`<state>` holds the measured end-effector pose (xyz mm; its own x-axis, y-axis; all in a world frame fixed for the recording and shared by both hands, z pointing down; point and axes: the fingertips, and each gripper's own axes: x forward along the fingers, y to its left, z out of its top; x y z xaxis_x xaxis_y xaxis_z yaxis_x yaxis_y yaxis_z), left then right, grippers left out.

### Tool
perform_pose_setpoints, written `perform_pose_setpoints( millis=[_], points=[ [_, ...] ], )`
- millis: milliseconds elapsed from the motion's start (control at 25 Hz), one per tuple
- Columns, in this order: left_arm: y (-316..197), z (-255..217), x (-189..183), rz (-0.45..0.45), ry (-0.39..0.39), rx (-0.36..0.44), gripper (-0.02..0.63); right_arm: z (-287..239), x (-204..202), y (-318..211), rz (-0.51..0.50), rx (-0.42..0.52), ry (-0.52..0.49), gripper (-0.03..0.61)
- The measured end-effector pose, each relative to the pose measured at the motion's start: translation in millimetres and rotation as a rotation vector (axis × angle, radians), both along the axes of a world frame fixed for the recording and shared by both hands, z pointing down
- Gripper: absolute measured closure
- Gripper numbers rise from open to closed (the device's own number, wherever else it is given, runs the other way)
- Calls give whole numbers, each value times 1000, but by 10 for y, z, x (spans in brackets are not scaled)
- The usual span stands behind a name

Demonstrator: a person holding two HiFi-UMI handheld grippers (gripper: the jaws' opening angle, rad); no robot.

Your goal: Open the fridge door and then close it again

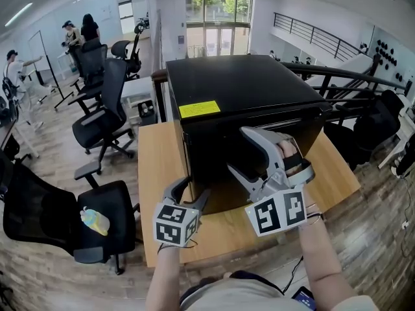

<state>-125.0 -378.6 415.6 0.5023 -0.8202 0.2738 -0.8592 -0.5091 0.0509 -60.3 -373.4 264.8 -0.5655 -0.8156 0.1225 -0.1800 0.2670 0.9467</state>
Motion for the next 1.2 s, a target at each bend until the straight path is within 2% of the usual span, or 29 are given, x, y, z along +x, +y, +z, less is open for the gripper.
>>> perform_pose_setpoints(
  millis=[240,640,1200],
  points=[
    [-39,-9,-25,8,10,7,377,29,-90,-104,-4,-60,13,236],
    [-46,-14,-24,24,-14,11,390,1,-83,-117,7,-57,16,238],
    [-18,-4,-30,-10,-11,6,405,13,-95,-97,5,-54,7,249]
  ],
)
